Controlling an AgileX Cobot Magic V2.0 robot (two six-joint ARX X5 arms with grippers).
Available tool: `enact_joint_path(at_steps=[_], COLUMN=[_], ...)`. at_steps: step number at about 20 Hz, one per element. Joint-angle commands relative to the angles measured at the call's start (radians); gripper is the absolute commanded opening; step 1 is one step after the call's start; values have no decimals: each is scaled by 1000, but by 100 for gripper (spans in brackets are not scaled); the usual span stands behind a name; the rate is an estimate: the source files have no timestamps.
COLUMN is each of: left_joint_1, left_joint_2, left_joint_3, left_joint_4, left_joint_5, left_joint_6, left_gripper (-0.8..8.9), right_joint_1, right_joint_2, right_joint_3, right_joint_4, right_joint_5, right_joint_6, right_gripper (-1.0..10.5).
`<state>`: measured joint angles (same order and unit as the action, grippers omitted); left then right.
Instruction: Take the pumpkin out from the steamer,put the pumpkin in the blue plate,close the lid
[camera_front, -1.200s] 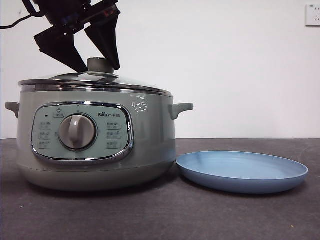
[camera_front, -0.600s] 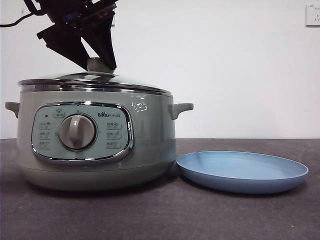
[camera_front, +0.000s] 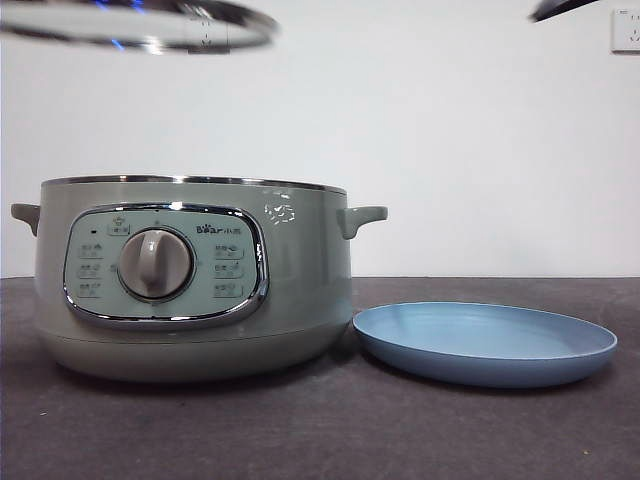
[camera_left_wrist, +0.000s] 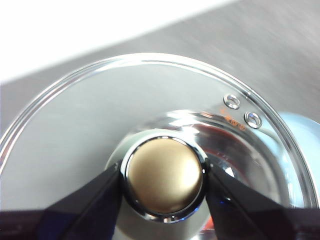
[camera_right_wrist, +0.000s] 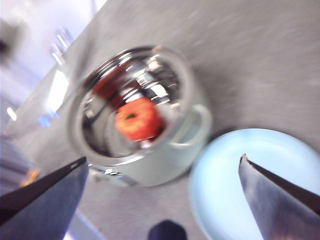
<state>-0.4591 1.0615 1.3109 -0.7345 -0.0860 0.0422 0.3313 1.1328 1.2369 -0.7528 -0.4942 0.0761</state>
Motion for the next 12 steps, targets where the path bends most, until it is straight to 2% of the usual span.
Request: enact_joint_path(at_steps=[1, 5, 12], left_joint_1=[0, 0, 0], left_joint_2=[-95, -192, -292], left_joint_3=[6, 6, 6], left_joint_4=[11, -31, -101], left_joint_5=[-106, -233, -367], left_joint_6=[13, 17, 38], left_gripper=[-9, -9, -9], right_joint_1=[92, 189, 337], right_joint_2=[104, 260, 513], right_joint_3=[68, 198, 488], right_joint_4=[18, 1, -132], right_joint_5=[6, 18, 208], right_joint_6=[12, 1, -81], right_gripper=[501, 505, 514])
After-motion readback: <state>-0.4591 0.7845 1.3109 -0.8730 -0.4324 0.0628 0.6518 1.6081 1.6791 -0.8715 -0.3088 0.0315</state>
